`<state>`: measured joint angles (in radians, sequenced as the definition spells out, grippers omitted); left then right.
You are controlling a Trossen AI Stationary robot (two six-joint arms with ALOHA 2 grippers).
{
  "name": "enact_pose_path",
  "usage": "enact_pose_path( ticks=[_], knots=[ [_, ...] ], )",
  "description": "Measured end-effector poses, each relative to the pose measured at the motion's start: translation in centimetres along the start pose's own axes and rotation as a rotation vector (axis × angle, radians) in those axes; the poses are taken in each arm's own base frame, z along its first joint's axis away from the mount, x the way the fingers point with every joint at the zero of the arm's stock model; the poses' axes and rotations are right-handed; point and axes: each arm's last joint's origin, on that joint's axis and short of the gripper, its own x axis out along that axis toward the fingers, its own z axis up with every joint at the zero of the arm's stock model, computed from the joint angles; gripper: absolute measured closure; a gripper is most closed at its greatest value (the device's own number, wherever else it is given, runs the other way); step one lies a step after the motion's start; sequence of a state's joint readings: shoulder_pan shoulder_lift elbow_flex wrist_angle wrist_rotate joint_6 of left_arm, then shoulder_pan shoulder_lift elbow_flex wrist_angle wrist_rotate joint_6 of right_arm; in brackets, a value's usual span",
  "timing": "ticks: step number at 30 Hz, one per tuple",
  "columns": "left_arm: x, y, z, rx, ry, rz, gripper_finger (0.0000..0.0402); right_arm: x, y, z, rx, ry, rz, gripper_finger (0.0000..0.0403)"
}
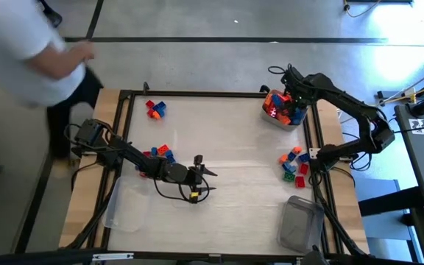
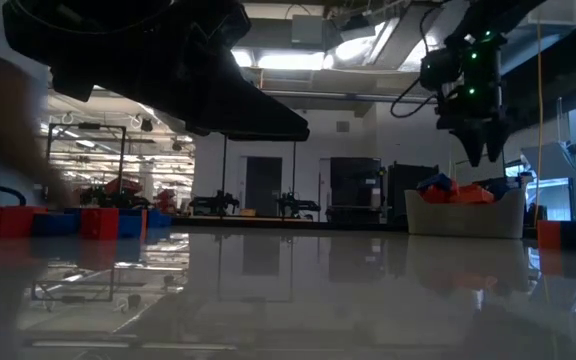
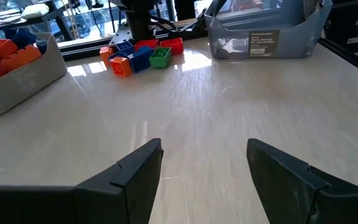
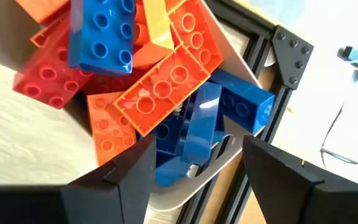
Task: Sort blocks by size
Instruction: Put the red game piece into the transparent bin
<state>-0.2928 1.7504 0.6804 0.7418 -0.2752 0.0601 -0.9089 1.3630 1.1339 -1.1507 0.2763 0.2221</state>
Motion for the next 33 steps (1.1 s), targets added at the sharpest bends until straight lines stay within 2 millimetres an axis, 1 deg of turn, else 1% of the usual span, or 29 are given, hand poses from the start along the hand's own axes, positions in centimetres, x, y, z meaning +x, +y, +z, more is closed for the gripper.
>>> enact_pose_path(
  ticks=[10,15,18,21,25,29,33],
  knots=[
    [0.0,0.0,0.0,0.000,0.000,0.000,0.0178,-2.0,-0.6,-0.5,-0.012,-0.126,0.053,0.0166],
    [0.0,0.0,0.0,-0.016,0.000,0.000,0.0178,-3.1,0.6,-0.4,-0.064,-0.234,0.117,0.0166],
    [0.0,0.1,0.0,0.011,0.000,0.003,0.0178,-4.1,2.5,-0.2,-0.129,-0.334,0.180,0.0166],
    [0.0,0.8,0.3,0.024,-0.008,0.021,0.0178,-5.1,4.8,-0.1,-0.226,-0.448,0.255,0.0166],
    [-0.7,2.0,1.2,0.012,0.025,0.046,0.0178,-6.6,8.0,-0.9,-0.342,-0.579,0.346,0.0166],
    [-2.3,2.9,1.9,-0.035,0.121,0.058,0.0178,-7.0,11.1,-3.0,-0.471,-0.622,0.425,0.0166],
    [-4.5,3.6,2.5,-0.110,0.238,0.081,0.0178,-6.8,13.9,-5.8,-0.579,-0.637,0.483,0.0166]
  ],
)
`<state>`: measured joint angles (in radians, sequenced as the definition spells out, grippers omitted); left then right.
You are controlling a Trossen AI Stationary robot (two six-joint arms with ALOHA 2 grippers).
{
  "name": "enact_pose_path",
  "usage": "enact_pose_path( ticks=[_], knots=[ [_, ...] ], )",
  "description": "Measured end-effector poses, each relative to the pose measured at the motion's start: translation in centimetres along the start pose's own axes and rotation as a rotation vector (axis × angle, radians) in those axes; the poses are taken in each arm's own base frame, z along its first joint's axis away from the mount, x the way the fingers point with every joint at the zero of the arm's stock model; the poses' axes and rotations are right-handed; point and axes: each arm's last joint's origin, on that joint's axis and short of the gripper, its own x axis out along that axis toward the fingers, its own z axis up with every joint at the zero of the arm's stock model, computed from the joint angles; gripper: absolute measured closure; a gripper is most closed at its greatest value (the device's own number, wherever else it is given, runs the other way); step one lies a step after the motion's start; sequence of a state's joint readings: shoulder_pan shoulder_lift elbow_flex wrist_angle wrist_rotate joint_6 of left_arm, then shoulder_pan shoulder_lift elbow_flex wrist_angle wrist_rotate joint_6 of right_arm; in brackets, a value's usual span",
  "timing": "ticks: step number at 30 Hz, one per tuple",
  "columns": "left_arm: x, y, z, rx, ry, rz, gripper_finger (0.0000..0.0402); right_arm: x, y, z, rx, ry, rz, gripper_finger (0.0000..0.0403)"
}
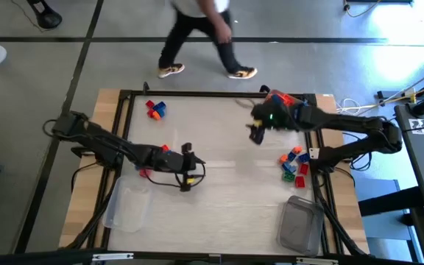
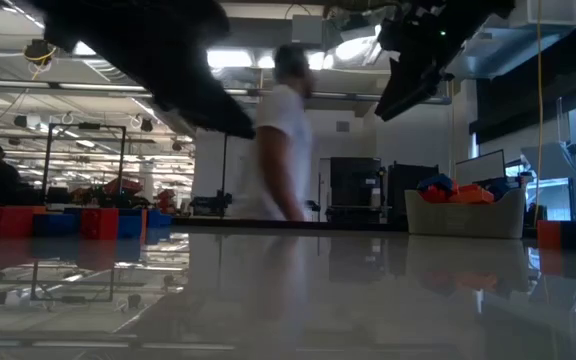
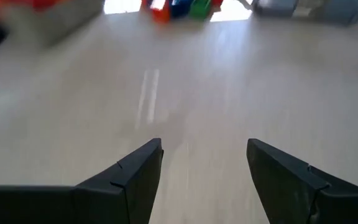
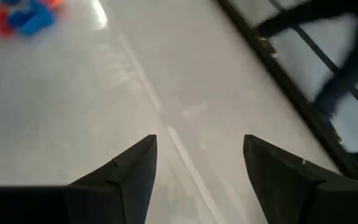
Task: Sort blocks by size
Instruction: Put the red game piece into the transparent bin
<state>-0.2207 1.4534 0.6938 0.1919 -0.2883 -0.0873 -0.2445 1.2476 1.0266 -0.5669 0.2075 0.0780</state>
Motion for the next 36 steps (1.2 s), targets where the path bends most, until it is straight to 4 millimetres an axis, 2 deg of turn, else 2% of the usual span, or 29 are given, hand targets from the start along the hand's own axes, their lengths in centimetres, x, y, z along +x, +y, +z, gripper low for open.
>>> enact_pose_path(
  ticks=[5,9,17,24,36],
  knots=[
    [-3.1,1.2,0.1,-0.098,0.148,0.055,0.0178,0.6,4.2,-2.1,-0.059,-0.029,0.084,0.0166],
    [-5.5,2.7,0.2,-0.188,0.192,0.100,0.0178,1.1,7.0,-4.3,-0.068,-0.077,0.167,0.0166],
    [-9.2,4.5,-0.4,-0.388,0.264,0.173,0.0178,2.1,10.8,-10.1,-0.097,-0.220,0.346,0.0166],
    [-9.2,3.5,-1.2,-0.367,0.337,0.141,0.0178,1.8,12.0,-13.8,-0.073,-0.359,0.478,0.0166],
    [-8.1,1.7,-4.6,-0.174,0.476,0.075,0.0178,1.2,12.7,-14.4,-0.086,-0.375,0.496,0.0166]
  ],
)
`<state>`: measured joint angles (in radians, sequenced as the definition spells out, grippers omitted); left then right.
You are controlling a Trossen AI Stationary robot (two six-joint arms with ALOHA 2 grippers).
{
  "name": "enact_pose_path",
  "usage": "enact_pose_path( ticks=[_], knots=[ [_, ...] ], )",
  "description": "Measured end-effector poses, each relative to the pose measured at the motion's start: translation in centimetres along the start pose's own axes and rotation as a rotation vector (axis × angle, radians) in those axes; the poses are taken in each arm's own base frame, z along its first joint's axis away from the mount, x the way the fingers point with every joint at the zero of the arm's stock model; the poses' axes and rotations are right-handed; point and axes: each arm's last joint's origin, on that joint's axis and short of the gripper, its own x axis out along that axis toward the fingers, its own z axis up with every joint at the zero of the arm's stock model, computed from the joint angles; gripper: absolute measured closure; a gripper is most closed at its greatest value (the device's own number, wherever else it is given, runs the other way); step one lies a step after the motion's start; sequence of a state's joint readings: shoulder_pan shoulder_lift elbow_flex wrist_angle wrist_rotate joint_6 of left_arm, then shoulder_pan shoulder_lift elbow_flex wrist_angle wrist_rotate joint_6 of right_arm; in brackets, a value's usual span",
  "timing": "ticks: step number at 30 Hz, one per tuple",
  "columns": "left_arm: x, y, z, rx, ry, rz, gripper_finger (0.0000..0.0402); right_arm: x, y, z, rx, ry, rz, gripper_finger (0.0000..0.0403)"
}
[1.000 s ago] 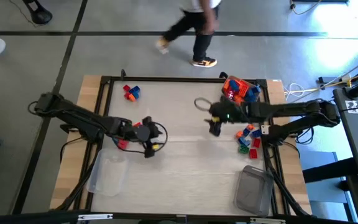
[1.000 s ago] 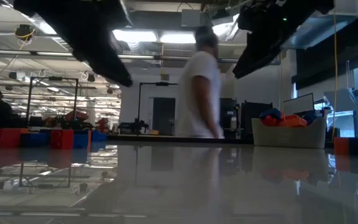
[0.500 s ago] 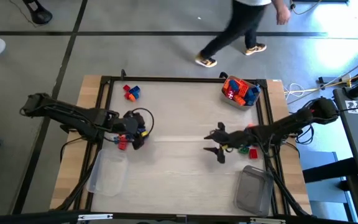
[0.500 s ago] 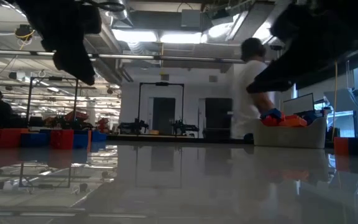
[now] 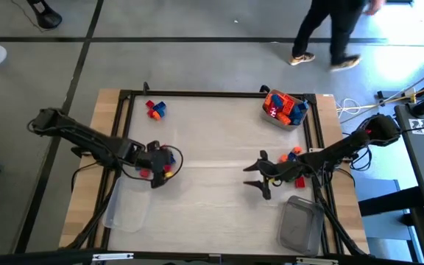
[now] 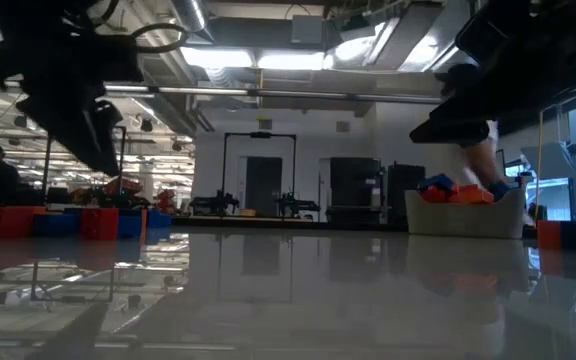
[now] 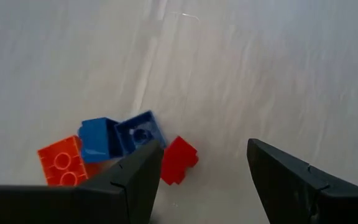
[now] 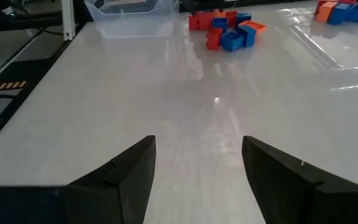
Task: Sort blocks by size
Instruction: Put the red game piece into the transparent bin
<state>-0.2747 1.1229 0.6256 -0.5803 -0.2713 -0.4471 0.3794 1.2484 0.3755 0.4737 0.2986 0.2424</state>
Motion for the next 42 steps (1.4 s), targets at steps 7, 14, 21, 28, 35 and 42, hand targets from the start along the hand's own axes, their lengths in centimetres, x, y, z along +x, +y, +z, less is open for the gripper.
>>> enact_pose_path(
  ticks=[7,14,21,28,35,42],
  knots=[
    [1.3,-0.1,-1.3,0.121,-0.019,-0.015,0.0178,0.0,-0.1,0.0,-0.006,-0.003,-0.034,0.0166],
    [2.2,0.3,-2.1,0.163,-0.039,-0.015,0.0178,0.0,-0.1,0.0,-0.012,-0.003,-0.034,0.0166],
    [3.0,1.1,-3.1,0.139,-0.014,0.016,0.0178,0.0,-0.1,0.0,-0.013,-0.002,-0.034,0.0166],
    [3.2,0.9,-3.2,0.129,-0.043,-0.024,0.0178,0.0,-0.1,0.0,-0.015,-0.002,-0.034,0.0166],
    [3.2,0.9,-3.2,0.133,-0.040,-0.022,0.0212,0.0,-0.1,0.0,-0.015,-0.003,-0.034,0.0166],
    [4.2,0.8,-3.5,0.183,0.015,-0.002,0.0242,0.0,-0.1,0.0,-0.015,-0.002,-0.034,0.0166]
  ],
)
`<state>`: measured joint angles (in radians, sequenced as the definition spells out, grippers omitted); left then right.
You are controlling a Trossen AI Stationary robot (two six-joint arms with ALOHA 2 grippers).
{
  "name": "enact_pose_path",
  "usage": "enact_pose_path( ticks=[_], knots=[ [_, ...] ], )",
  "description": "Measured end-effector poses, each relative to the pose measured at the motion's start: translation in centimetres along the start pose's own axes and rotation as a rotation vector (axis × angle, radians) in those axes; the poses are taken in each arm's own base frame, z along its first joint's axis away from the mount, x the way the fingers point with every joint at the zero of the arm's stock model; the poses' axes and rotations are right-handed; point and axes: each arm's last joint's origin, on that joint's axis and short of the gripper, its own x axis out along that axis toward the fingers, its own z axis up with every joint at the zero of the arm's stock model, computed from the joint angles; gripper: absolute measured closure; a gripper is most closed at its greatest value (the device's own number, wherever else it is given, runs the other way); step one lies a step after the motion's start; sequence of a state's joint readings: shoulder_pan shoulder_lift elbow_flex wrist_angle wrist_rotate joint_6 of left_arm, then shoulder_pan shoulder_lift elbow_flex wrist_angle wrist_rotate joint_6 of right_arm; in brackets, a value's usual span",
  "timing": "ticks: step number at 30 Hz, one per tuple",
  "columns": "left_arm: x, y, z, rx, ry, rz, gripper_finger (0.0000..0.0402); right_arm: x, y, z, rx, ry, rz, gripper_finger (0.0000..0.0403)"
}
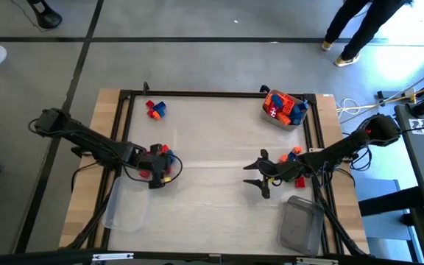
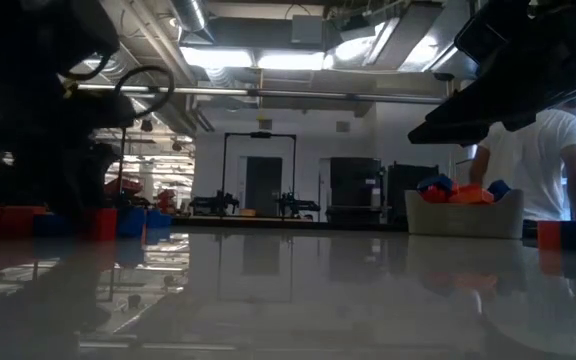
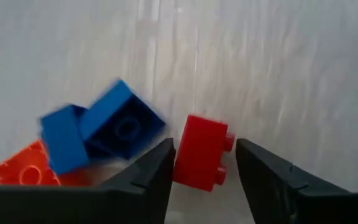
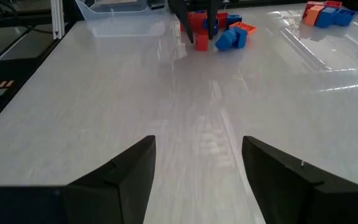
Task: Sort blocks by size
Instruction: Put the red game piece into the transparent bin
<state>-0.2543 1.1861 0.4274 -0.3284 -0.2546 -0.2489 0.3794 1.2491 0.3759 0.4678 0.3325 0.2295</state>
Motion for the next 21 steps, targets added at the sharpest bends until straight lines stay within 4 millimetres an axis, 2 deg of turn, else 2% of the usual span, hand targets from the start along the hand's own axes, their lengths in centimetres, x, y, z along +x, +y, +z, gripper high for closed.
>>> enact_pose_path(
  ticks=[5,14,17,21],
  knots=[
    [0.8,-0.2,-0.2,0.005,0.035,0.008,0.0261,0.0,0.0,0.0,0.000,0.000,0.000,0.0166],
    [0.6,-0.3,0.4,0.011,-0.016,-0.004,0.0322,0.0,0.0,0.0,0.000,0.000,0.000,0.0166],
    [0.3,-0.4,1.2,0.006,-0.034,-0.009,0.0322,0.0,0.0,0.0,0.000,0.000,0.000,0.0166],
    [-1.0,-0.6,3.4,-0.028,-0.109,-0.028,0.0315,0.0,0.0,0.0,0.000,0.000,0.000,0.0166]
  ],
)
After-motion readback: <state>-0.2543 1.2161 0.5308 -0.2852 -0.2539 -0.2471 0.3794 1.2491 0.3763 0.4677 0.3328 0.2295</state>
